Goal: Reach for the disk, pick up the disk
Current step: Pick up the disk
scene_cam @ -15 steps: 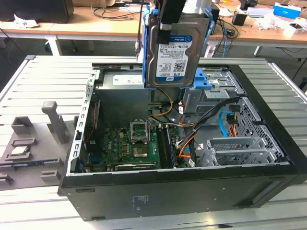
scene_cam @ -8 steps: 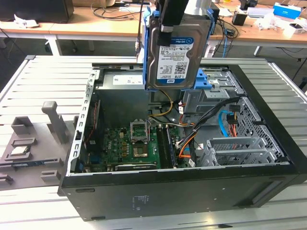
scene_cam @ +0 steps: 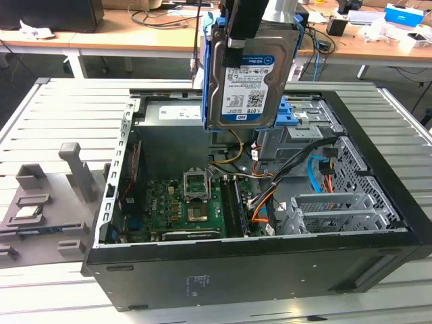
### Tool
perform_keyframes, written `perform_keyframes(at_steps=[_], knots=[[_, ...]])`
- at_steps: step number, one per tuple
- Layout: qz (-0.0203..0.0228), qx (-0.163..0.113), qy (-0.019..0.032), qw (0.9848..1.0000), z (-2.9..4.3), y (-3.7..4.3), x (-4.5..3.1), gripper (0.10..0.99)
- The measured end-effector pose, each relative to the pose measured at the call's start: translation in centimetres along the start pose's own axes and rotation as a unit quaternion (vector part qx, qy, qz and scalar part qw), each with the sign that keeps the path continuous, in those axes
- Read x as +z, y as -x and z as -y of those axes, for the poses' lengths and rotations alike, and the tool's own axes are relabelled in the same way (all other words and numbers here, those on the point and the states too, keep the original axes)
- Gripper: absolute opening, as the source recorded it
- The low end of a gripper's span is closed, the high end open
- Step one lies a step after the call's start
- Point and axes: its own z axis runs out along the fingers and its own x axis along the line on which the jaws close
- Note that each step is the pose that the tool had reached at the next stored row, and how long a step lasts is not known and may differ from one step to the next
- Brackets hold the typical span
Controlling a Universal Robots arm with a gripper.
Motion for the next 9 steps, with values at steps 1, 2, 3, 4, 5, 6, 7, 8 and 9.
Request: perform_keyframes(at_steps=[1, 2, 3, 4, 5, 6, 7, 8, 9], knots=[[0.0, 0.0, 0.0, 1.0, 0.01, -0.14, 0.0, 0.369], [0.0, 0.0, 0.0, 1.0, 0.01, -0.21, 0.0, 0.369], [0.0, 0.0, 0.0, 1.0, 0.02, -0.27, 0.0, 0.369], [0.0, 0.0, 0.0, 1.0, 0.03, -0.4, 0.0, 0.369], [0.0, 0.0, 0.0, 1.0, 0.03, -0.48, -0.01, 0.369], [0.0, 0.0, 0.0, 1.0, 0.03, -0.55, -0.01, 0.369], [0.0, 0.0, 0.0, 1.0, 0.04, -0.64, -0.01, 0.369], [0.0, 0.0, 0.0, 1.0, 0.04, -0.74, -0.01, 0.369], [0.0, 0.0, 0.0, 1.0, 0.05, -0.89, -0.01, 0.369]])
